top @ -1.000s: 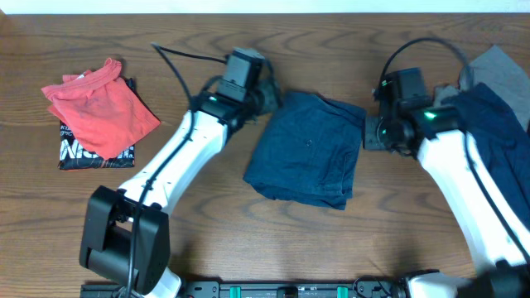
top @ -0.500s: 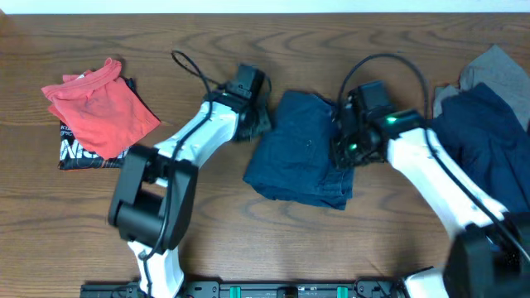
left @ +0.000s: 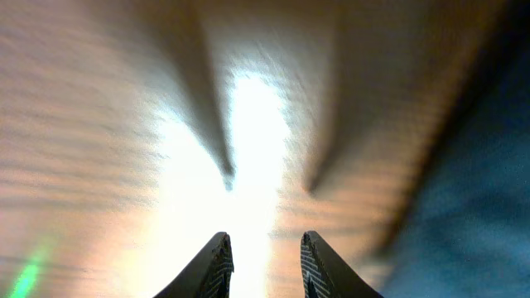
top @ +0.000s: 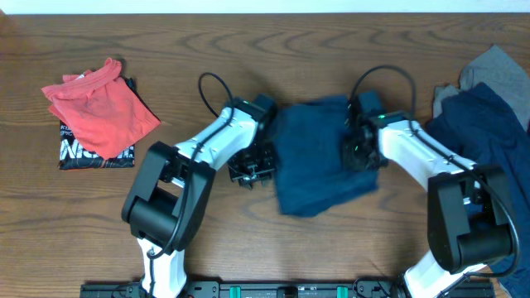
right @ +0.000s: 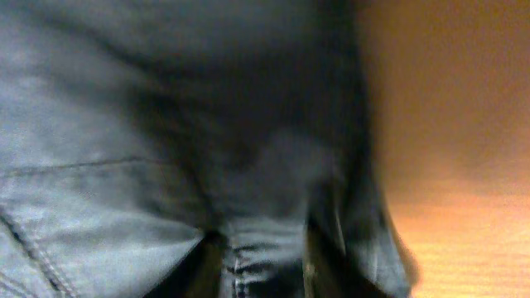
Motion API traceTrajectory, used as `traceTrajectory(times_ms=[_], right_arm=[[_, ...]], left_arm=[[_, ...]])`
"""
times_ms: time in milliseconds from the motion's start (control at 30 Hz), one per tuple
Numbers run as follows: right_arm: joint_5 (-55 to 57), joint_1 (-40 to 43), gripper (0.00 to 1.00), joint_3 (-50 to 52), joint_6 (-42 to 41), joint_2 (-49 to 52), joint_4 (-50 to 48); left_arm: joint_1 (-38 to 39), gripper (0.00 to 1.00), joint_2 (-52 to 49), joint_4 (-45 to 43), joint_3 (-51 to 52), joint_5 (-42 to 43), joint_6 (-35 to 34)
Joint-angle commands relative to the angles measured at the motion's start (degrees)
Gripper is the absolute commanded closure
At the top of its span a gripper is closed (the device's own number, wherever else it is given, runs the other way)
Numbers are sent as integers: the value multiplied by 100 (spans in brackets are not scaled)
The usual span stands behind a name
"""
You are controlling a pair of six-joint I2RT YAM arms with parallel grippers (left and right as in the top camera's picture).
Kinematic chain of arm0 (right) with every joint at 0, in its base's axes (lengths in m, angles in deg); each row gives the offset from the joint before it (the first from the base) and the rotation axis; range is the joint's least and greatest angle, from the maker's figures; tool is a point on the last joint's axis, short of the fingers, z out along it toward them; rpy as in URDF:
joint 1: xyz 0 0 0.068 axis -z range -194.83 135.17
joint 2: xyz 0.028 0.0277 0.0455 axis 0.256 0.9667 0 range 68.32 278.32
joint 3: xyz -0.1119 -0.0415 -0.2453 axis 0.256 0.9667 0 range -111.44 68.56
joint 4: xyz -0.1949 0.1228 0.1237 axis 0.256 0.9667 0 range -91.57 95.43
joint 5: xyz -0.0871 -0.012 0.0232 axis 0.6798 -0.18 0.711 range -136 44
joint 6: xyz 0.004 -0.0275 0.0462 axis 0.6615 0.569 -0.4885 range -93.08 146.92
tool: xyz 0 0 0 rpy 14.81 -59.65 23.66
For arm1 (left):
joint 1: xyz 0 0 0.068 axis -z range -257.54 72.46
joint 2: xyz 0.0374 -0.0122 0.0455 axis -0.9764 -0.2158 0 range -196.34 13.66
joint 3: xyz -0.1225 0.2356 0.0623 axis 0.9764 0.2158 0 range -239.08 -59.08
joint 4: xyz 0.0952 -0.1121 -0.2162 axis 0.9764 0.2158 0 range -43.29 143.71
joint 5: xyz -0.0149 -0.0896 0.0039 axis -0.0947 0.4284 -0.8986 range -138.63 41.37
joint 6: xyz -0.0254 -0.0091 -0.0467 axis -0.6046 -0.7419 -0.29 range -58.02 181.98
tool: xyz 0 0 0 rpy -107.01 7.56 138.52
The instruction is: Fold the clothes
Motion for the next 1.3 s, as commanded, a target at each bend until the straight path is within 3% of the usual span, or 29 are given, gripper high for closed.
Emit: traceTrajectory(times_ms=[0,133,167,200,233,333,467,700,867,967,1100,1267], right_arm=[[868,354,61,-81,136,164,-654],[400,361,57,-483,557,138,-721],[339,337,56,-590,555,131,-632],[251,306,56,-728,553,111,-481],[219,291,55,-769,553,105,-426],[-92,201,55,-1014,525,-46,55],[-544,125,53,-1117,374,-463,761],[-940,111,52,-1058,267,-595,1631],[-938,63,53,-776,223,-586,1554],[-879,66,49,-487,258,-586,1246],[-463,111,46,173,293,-573,538],[-442,291,48,841,476,-472,-433]], left_arm=[[151,71,114,81,-72,243,-98],[39,68,614,-269,-74,-452,-90],[-39,57,763,-557,-74,-678,35],[-136,37,911,-1003,-74,-918,271],[-188,33,970,-1246,-74,-1008,424],[-439,33,1104,-2540,-74,-1165,1266],[-634,35,1003,-3851,-74,-1158,1384],[-544,36,468,-4662,-74,-474,1388],[-407,42,13,-4570,-72,-452,1405],[-391,54,-94,-4207,-72,-455,1405],[-391,70,-96,-3257,-72,-452,1403],[-358,78,-96,-1574,-72,-450,1248]])
